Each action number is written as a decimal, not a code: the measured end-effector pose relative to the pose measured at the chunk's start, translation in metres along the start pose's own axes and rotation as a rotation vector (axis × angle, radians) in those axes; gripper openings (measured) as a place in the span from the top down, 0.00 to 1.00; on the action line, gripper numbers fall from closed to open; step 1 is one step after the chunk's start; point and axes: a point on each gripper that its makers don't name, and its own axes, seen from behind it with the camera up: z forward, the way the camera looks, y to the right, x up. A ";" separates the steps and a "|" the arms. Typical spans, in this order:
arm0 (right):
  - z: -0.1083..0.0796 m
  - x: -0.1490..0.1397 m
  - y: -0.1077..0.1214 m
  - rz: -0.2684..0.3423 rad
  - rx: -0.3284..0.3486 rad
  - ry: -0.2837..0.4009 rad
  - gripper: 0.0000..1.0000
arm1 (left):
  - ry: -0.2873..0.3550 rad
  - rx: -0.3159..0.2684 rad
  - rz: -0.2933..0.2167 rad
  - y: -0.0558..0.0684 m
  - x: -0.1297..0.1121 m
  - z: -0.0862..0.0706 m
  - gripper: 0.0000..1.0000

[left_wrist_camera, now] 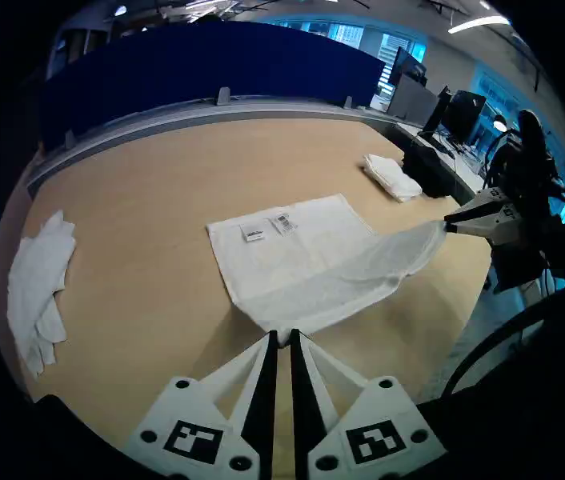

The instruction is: Fold towel

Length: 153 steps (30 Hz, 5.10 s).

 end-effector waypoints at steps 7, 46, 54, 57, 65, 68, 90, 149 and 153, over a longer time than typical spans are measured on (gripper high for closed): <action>0.009 0.013 0.010 -0.003 -0.003 0.012 0.87 | 0.006 0.011 -0.037 -0.012 0.018 0.008 0.89; 0.136 0.033 0.106 0.125 -0.056 -0.066 0.87 | -0.128 0.071 -0.014 -0.089 0.068 0.142 0.88; 0.148 0.031 0.114 0.165 -0.096 -0.068 0.73 | -0.124 0.103 -0.033 -0.102 0.073 0.154 0.72; 0.149 0.031 0.116 0.163 -0.113 -0.063 0.52 | -0.124 0.118 -0.033 -0.106 0.071 0.153 0.60; 0.146 0.030 0.116 0.150 -0.125 -0.052 0.18 | -0.111 0.153 -0.020 -0.114 0.070 0.145 0.05; 0.145 0.031 0.114 0.155 -0.115 -0.050 0.10 | -0.110 0.148 -0.022 -0.112 0.069 0.142 0.05; 0.106 0.007 0.084 0.120 -0.105 -0.052 0.04 | -0.063 0.227 -0.095 -0.113 0.027 0.086 0.05; 0.121 -0.059 0.060 -0.123 0.044 -0.234 0.94 | -0.082 0.457 -0.335 -0.102 -0.133 -0.050 0.05; 0.119 -0.052 0.060 -0.120 0.040 -0.217 0.95 | -0.082 0.453 -0.329 -0.101 -0.132 -0.049 0.05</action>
